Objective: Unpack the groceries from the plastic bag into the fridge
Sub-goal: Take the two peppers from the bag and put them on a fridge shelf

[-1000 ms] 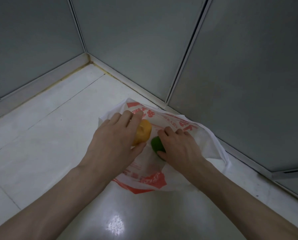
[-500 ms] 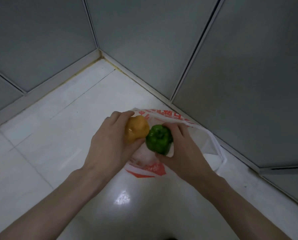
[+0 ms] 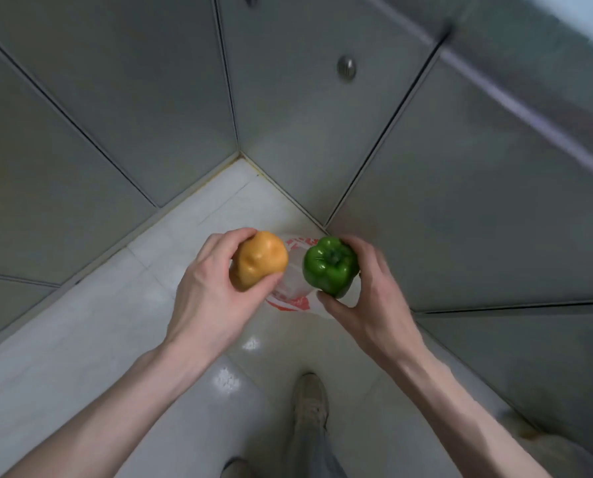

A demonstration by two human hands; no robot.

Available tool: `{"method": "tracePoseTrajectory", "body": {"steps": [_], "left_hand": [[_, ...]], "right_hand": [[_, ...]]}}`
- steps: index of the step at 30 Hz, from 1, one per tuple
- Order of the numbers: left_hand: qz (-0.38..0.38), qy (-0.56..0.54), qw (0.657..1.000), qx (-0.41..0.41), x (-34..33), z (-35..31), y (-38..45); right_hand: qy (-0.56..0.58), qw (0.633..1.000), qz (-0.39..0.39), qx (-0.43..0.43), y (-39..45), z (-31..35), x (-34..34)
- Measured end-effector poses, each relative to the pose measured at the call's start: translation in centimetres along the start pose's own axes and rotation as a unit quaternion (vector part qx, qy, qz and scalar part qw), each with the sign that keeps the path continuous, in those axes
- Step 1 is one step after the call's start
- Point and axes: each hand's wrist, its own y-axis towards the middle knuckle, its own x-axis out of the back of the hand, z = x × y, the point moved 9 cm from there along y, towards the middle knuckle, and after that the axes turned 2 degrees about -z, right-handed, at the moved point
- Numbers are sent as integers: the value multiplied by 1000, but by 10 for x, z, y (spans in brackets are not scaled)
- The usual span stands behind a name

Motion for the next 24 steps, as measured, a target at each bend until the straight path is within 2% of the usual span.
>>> {"method": "tracePoseTrajectory", "body": {"steps": [5,10,19,24], "left_hand": [[-24,-33,999,-7,121,-109,-43],[-91,-64,994,-10,241,-195,-90],[-165,-128,978,-21,370,-292,-177],[-234,-177,956,-3,421,-309,-224]], "right_hand": [[18,1000,-2,21,-34,131,93],[45,997,-18,65,-71,252,176],[86,983,-99,129,-139,405,279],[166,970,-62,165,-160,463,289]]}}
